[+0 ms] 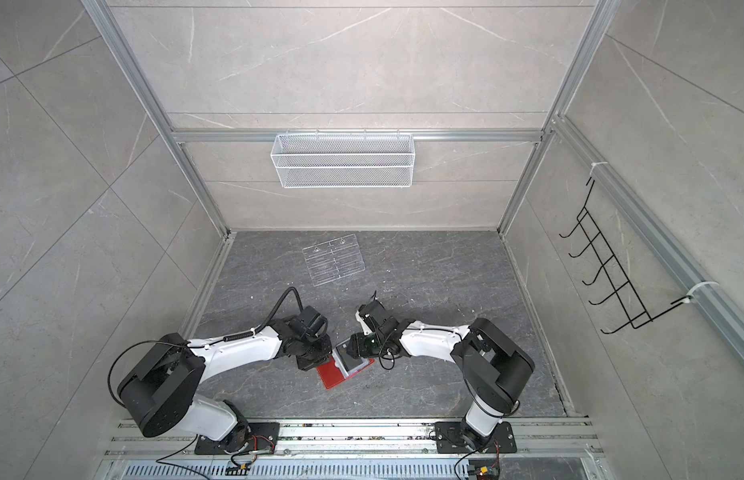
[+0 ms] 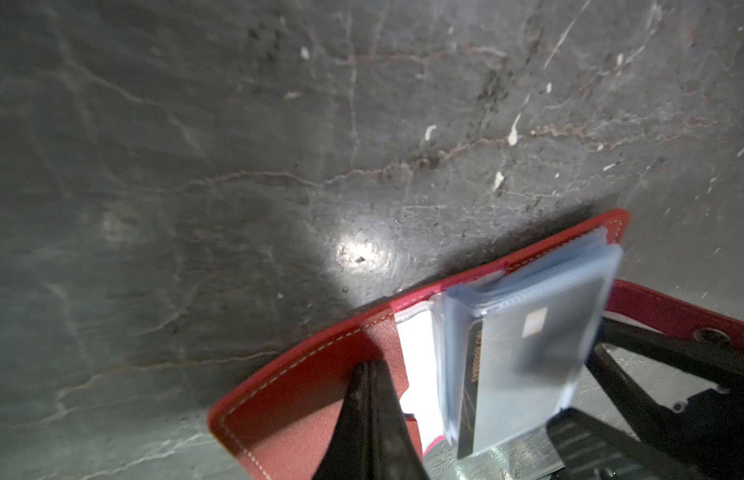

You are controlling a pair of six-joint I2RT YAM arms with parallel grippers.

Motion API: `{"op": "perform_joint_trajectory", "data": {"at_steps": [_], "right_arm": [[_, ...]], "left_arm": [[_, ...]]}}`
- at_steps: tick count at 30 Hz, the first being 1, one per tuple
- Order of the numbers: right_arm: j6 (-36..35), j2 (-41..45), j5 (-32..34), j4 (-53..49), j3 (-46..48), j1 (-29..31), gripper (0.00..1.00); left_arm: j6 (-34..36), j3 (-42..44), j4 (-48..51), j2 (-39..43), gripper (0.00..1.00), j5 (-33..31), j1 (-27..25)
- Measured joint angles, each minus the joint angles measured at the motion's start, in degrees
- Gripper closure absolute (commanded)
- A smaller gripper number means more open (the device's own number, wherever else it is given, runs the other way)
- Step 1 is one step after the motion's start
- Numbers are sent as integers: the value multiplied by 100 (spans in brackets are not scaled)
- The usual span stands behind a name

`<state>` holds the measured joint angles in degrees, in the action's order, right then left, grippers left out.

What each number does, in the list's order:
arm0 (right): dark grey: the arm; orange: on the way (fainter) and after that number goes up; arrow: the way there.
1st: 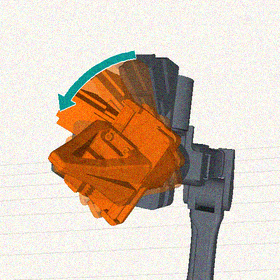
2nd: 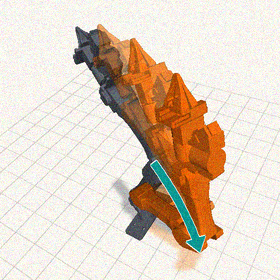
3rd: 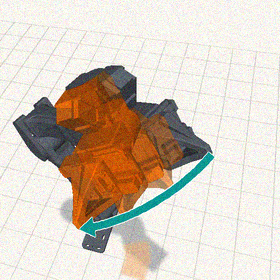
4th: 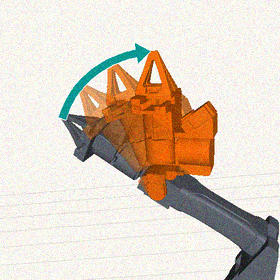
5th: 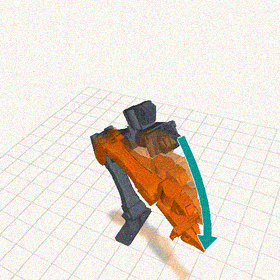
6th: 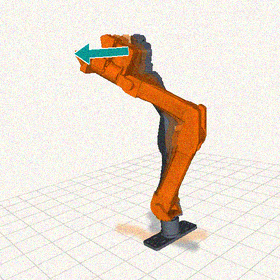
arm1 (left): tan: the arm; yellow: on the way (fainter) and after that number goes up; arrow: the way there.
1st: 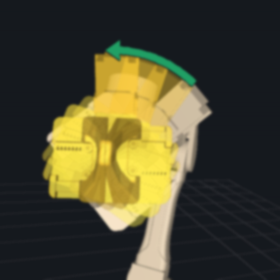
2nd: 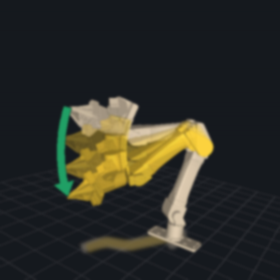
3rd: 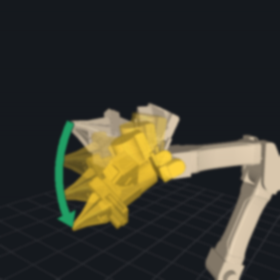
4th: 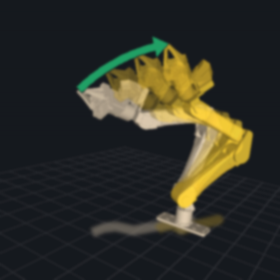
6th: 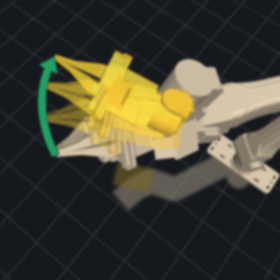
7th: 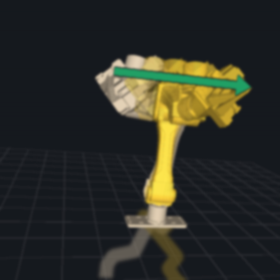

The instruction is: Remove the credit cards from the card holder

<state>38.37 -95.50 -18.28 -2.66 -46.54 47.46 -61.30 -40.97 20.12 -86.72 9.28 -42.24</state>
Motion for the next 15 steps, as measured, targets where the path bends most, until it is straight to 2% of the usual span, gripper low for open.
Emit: {"op": "perform_joint_trajectory", "data": {"at_steps": [11,12,15], "right_arm": [[483,103,-251,258,245,267,45],[503,103,-251,271,247,267,45],[560,103,-251,278,249,267,45]], "left_arm": [[24,-4,0,26,100,-13,0],[24,-4,0,74,98,-20,0],[17,17,-7,166,79,-92,-17]]}}
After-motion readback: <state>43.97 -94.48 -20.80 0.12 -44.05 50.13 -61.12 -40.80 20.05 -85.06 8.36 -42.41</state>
